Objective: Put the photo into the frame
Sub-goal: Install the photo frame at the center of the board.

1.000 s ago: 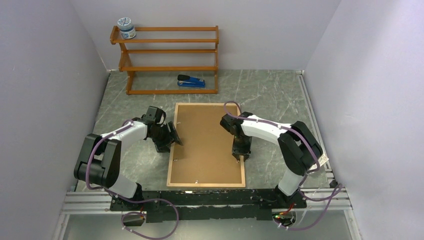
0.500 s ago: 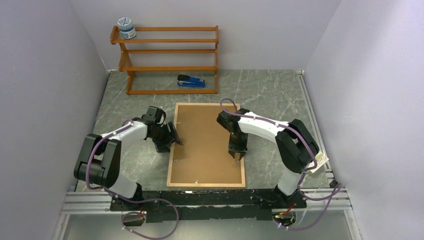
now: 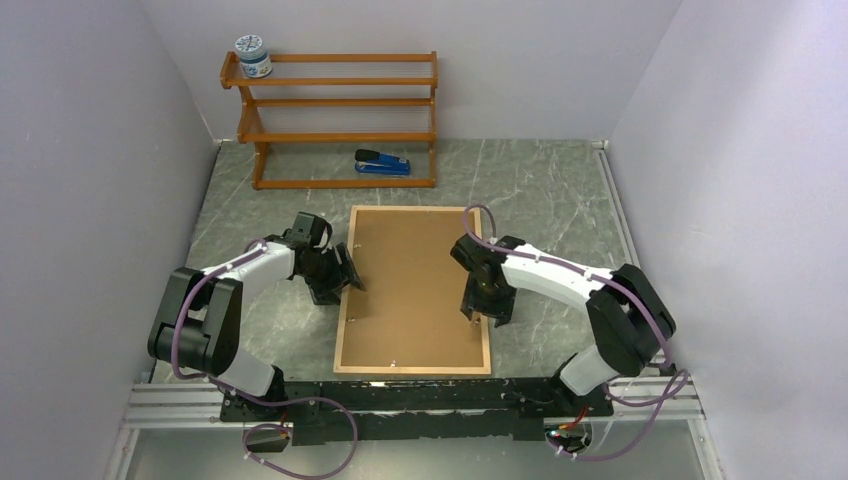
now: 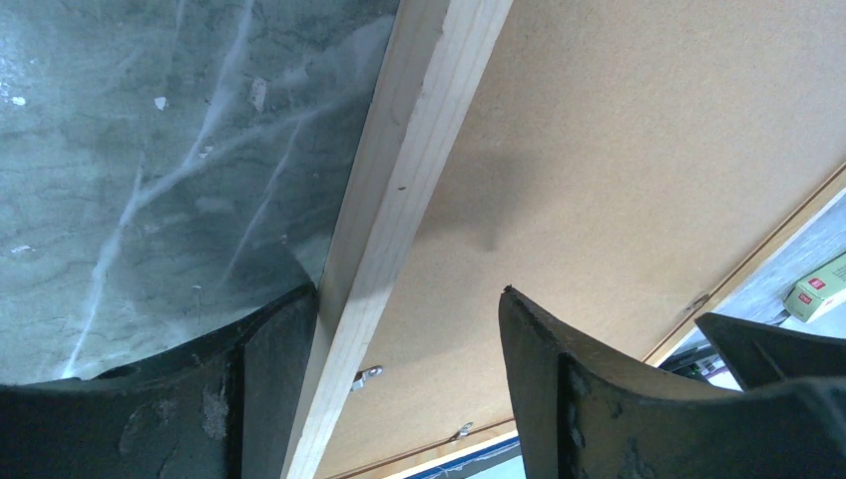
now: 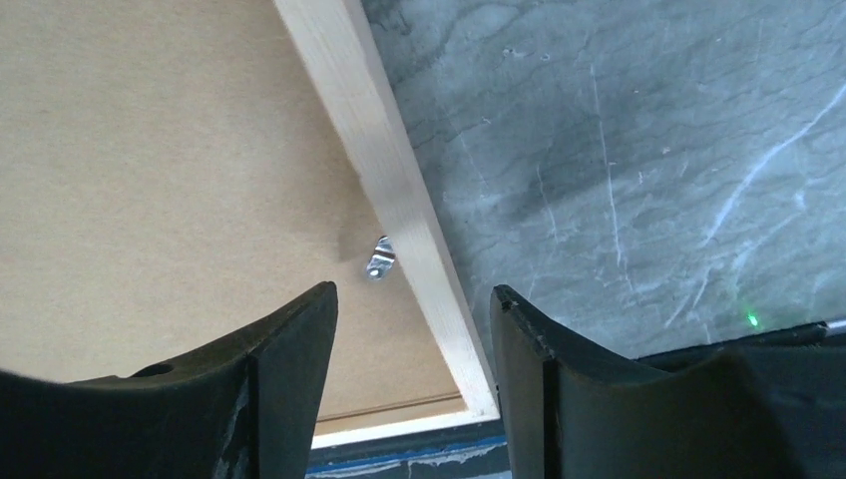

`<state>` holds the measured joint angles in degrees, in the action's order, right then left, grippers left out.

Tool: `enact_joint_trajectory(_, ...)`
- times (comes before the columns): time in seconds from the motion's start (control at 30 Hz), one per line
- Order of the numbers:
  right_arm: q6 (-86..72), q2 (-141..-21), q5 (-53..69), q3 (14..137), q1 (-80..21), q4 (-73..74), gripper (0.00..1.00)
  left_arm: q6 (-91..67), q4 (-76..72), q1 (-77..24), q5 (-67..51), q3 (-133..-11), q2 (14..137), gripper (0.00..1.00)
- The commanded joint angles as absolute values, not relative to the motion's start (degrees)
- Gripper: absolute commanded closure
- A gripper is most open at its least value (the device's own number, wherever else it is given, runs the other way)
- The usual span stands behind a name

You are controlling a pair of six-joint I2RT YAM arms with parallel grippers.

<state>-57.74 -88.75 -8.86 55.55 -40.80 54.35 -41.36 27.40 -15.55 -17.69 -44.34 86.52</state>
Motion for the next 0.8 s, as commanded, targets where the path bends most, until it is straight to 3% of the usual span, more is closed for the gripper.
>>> enact_joint_trajectory(0.0, -60.69, -85.89, -7.61, 49.17, -40.78, 44.62, 0.38, -40.86, 27.07, -15.77, -17.59, -44.13, 88.03, 0.27)
enact_joint_trajectory(0.13, -62.56, -83.76, -9.31, 46.25, -40.70, 39.93, 0.39, -40.98, 26.92, -15.81, -18.35, -43.74, 88.07, 0.27)
enact_joint_trajectory(0.33, -64.20, -82.53, -10.69, 43.86, -40.47, 37.00, 0.46, -41.07, 26.46, -15.80, -19.46, -43.58, 88.39, 0.27)
enact_joint_trajectory(0.5, -64.95, -80.56, -11.28, 42.42, -40.52, 37.65, 0.60, -40.96, 26.41, -15.79, -19.69, -43.68, 88.59, 0.28)
enact_joint_trajectory(0.77, -62.51, -79.02, -9.83, 41.84, -40.43, 36.99, 0.93, -41.13, 25.73, -15.79, -20.19, -43.51, 88.99, 0.28)
